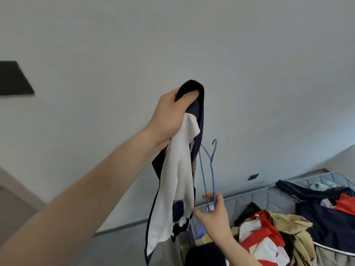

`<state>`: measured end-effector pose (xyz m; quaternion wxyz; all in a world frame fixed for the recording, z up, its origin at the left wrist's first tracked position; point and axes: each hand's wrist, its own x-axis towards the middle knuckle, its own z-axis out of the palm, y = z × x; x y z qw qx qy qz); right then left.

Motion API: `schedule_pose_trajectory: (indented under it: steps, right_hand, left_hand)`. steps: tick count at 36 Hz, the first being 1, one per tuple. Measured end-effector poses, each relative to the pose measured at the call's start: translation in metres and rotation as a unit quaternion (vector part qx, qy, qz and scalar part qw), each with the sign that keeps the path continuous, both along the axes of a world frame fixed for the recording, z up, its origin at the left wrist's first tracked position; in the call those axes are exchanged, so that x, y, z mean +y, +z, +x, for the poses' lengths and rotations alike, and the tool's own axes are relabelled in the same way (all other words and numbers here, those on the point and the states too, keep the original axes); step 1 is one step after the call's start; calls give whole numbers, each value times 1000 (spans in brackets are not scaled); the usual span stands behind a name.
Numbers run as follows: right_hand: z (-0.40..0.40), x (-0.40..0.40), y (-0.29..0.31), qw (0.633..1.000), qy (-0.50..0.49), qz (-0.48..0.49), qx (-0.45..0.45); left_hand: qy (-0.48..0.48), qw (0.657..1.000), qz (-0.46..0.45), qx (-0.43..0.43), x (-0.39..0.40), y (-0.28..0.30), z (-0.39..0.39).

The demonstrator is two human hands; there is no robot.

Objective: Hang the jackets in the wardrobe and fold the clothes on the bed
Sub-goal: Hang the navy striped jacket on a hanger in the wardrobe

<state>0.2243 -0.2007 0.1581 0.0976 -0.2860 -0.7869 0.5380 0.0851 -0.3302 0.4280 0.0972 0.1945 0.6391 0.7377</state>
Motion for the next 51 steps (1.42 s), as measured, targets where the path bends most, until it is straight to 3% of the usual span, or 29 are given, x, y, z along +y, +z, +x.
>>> schedule_pose_trajectory:
  steps: [4, 10, 15, 25, 30, 36, 38, 40, 43, 47, 51]
  right_hand:
    - [11, -3, -21, 994, 98, -15, -41]
    - [11, 2, -25, 991, 111, -69, 5]
    - [32, 28, -19, 973, 196, -116, 22]
    - [60, 24, -9, 929, 361, -84, -14]
    - [62, -2, -6, 918, 395, -22, -26]
    - [54, -62, -3, 920, 389, -30, -25]
    - [47, -65, 5, 929, 368, -38, -24]
    - [37, -62, 26, 929, 361, -76, -1]
    - [23, -58, 69, 927, 358, -100, 50]
    - [15, -65, 134, 916, 354, -145, 121]
    - [13, -86, 187, 910, 344, -189, 132]
  left_hand:
    - [8, 1000, 4, -4, 3, 8, 37]
    - [13, 999, -30, 31, -8, 17, 86]
    - [45, 993, -83, 69, -43, 29, 103]
    - [102, 985, -119, 68, -97, 42, 124]
    - [123, 983, -119, 64, -119, 46, 138]
    - [159, 974, -127, 102, -158, 54, 145]
    - [204, 952, -171, 152, -184, 53, 145]
    - [254, 900, -276, 224, -219, 45, 145]
    - [294, 832, -413, 225, -278, 15, 146]
    - [329, 810, -463, 147, -349, -35, 147]
    - [358, 806, -467, 62, -402, -79, 153]
